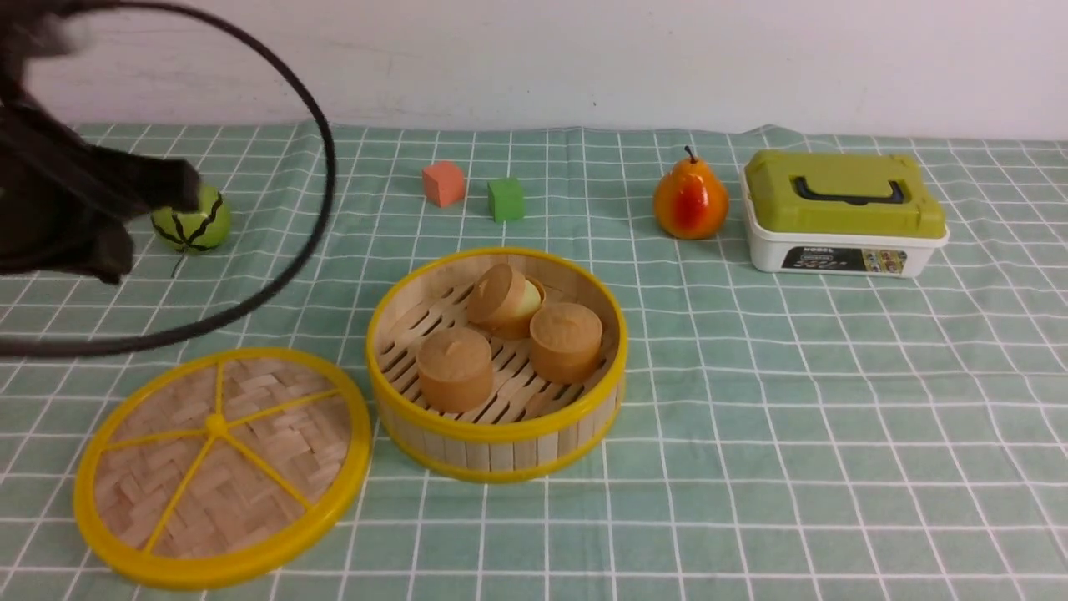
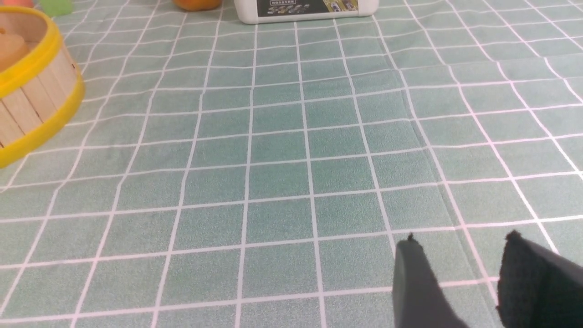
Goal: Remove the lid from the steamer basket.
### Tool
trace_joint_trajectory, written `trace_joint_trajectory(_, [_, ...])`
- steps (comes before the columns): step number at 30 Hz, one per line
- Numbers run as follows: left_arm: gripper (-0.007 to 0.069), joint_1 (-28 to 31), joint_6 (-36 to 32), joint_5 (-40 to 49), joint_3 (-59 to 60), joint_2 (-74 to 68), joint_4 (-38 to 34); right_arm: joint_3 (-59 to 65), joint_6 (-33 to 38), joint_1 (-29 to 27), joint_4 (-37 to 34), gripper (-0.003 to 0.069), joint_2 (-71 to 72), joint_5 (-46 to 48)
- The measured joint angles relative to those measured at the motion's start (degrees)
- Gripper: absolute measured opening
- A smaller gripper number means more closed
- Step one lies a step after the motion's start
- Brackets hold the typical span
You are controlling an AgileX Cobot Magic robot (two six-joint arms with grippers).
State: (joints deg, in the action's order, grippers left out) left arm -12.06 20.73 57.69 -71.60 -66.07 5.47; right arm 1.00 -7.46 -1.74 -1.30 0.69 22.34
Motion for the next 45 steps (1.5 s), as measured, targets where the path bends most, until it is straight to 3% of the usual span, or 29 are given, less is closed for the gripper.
trace_joint_trajectory(5, [-0.0013, 0.0, -6.9, -4.4, 13.4, 23.1, -9.2, 0.0, 0.0, 0.0, 0.0, 0.0241, 0.0, 0.0])
trace_joint_trajectory(8, [-0.0013, 0.0, -8.4, -15.8, 26.4, 40.1, -15.6, 0.0, 0.0, 0.0, 0.0, 0.0241, 0.0, 0.0])
trace_joint_trajectory(12, [-0.0013, 0.0, -8.6, -24.2, 37.5, 52.9, -19.9, 0.0, 0.0, 0.0, 0.0, 0.0241, 0.0, 0.0])
trace_joint_trajectory(16, [-0.0013, 0.0, -8.8, -31.4, 46.2, 65.6, -19.8, 0.0, 0.0, 0.0, 0.0, 0.0241, -0.1, 0.0])
trace_joint_trajectory(20, [-0.0013, 0.0, -8.8, -34.0, 49.4, 66.7, -19.9, 0.0, 0.0, 0.0, -0.1, 0.0241, 0.0, 0.0])
trace_joint_trajectory(28, [-0.0013, 0.0, -8.8, -27.5, 51.2, 63.5, -20.2, 0.0, 0.0, 0.0, 0.0, 0.0241, 0.0, -0.1])
trace_joint_trajectory(38, [-0.0013, 0.0, -9.0, -23.1, 51.3, 63.4, -13.6, 0.0, 0.0, 0.0, 0.0, 0.0241, 0.0, -0.1])
trace_joint_trajectory(45, [-0.0013, 0.0, -9.0, -27.2, 59.6, 63.4, -10.9, 0.0, 0.0, 0.0, 0.0, 0.0241, 0.0, -0.1])
